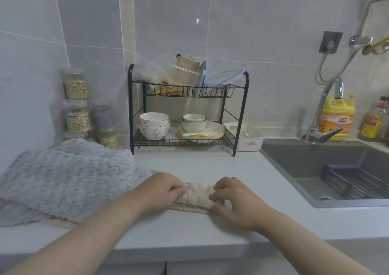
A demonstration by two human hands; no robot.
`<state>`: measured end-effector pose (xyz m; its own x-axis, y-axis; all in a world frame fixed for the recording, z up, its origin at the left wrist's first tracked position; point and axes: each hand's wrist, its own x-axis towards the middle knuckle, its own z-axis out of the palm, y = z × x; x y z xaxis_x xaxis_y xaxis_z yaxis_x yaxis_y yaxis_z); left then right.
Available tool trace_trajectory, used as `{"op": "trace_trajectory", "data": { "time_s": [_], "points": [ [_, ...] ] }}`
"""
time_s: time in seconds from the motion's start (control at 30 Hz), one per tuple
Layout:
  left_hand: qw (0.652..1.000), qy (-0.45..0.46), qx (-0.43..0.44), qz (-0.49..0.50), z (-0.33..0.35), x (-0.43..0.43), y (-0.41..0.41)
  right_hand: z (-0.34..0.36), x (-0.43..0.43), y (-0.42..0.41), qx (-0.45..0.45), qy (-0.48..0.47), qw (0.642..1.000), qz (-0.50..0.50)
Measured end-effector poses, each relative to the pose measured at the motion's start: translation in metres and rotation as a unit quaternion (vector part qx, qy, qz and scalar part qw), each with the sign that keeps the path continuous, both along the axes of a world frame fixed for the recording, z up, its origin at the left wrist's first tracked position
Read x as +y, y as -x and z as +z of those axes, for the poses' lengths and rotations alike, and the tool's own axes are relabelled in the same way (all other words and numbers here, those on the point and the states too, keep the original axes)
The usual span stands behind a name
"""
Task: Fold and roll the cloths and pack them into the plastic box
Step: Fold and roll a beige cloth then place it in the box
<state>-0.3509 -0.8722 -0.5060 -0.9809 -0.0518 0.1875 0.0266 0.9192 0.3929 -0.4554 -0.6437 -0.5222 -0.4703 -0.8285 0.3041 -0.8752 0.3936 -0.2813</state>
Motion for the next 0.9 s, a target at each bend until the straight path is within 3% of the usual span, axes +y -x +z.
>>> {"op": "trace_trajectory", "data": {
  "time_s": [0.2,0.33,0.47,0.7,0.8,0.9],
  "points": [
    [0.993,-0.092,0.06,0.049,0.0,0.006,0.016,0.016,-0.021,-0.003,-0.119,0.06,0.985,-0.109],
    [0.987,-0.133,-0.037,0.078,-0.007,-0.005,0.019,0.012,-0.03,0.0,-0.241,0.063,0.953,-0.172],
    [0.989,-0.105,-0.092,0.053,-0.006,-0.01,0.017,0.01,-0.027,0.004,-0.244,-0.006,0.957,-0.16],
    [0.988,-0.116,-0.056,0.08,-0.007,-0.003,0.013,0.01,-0.025,-0.001,-0.225,0.003,0.96,-0.166],
    [0.969,-0.229,-0.007,0.089,-0.004,0.001,0.009,0.014,-0.021,-0.006,-0.269,0.075,0.949,-0.149],
    [0.883,-0.46,0.025,0.093,0.003,0.001,0.005,0.023,-0.019,-0.008,-0.37,0.202,0.899,-0.116]
  ]
}}
